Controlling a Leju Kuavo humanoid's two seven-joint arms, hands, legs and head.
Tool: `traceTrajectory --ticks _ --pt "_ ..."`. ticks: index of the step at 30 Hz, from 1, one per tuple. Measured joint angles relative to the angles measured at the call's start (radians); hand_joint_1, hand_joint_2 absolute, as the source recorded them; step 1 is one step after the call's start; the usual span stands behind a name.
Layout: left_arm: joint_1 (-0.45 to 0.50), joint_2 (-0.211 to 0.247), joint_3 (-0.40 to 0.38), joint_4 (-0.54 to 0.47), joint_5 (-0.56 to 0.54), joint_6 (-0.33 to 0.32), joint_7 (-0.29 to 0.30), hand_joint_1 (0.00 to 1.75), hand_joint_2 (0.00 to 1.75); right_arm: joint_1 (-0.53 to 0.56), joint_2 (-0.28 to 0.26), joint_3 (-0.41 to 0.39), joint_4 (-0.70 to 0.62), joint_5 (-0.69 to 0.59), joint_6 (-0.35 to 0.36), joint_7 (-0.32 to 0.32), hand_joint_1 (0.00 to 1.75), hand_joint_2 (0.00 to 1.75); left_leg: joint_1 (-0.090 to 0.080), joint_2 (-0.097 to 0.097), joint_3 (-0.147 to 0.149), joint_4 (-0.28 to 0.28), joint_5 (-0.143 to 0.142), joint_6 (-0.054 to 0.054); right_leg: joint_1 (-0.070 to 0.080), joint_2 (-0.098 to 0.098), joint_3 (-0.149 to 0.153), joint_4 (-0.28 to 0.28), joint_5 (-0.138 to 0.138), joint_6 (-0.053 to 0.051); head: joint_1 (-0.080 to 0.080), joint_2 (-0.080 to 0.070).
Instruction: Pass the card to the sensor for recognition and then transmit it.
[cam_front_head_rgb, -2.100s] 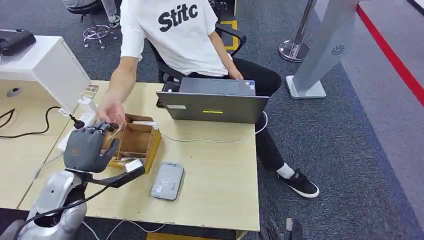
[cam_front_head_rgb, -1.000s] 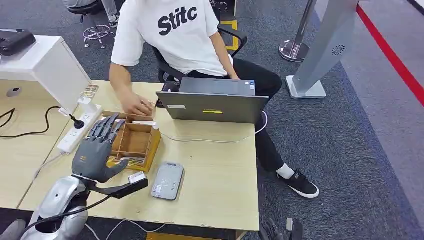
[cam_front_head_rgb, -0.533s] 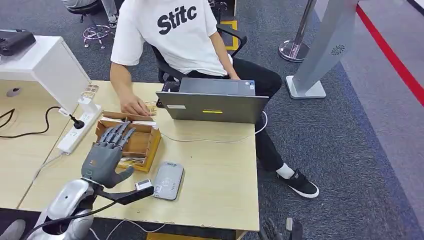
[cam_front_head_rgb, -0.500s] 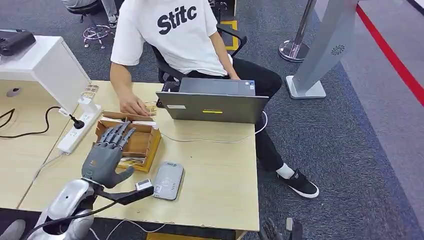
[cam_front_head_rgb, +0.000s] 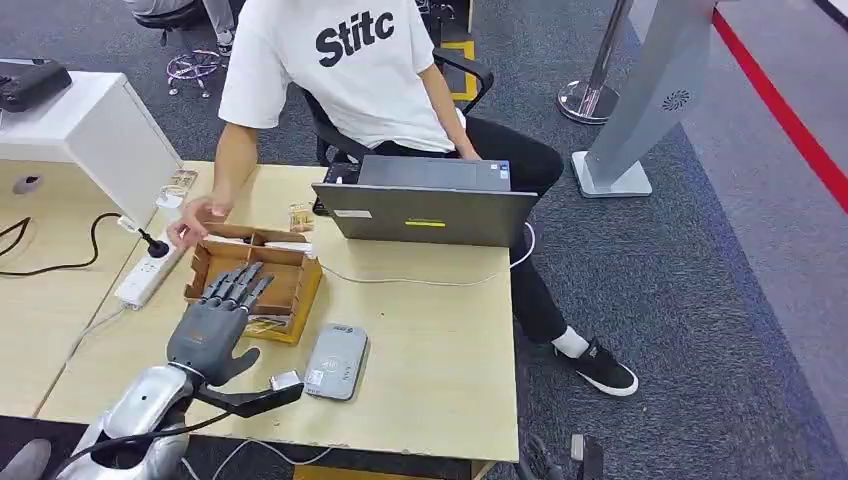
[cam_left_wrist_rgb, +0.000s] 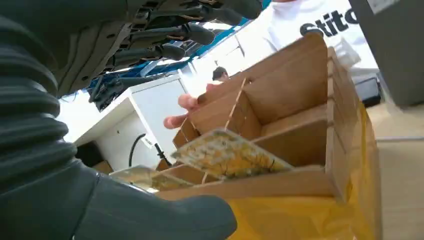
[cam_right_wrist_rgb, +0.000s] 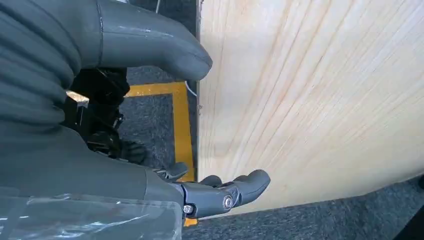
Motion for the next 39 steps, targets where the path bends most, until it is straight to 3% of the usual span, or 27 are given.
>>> traceTrajectory --ticks 17,29,39 --pt "-0.02 0.031 -0.035 0.083 -0.102 0.03 -0.002 0.0 1.75 -0.001 0.0 0.016 0.003 0.0 0.007 0.002 0.0 1.75 0.0 0.0 0.0 0.0 0.0 0.0 0.0 0.0 0.0 0.0 0.0 0.0 0.0 0.0" --pt "-0.025 0.033 -0.051 0.104 -0.104 0.033 -0.002 0.0 1.75 -0.003 0.0 0.017 0.006 0.0 0.007 0.002 0.0 1.75 0.0 0.0 0.0 0.0 0.0 0.0 0.0 0.0 0.0 0.0 0.0 0.0 0.0 0.0" --pt "-0.025 0.037 -0.064 0.104 -0.112 0.081 -0.015 0.0 1.75 -0.003 0.0 0.018 0.007 -0.002 0.006 -0.001 0.0 1.75 0.0 0.0 0.0 0.0 0.0 0.0 0.0 0.0 0.0 0.0 0.0 0.0 0.0 0.0"
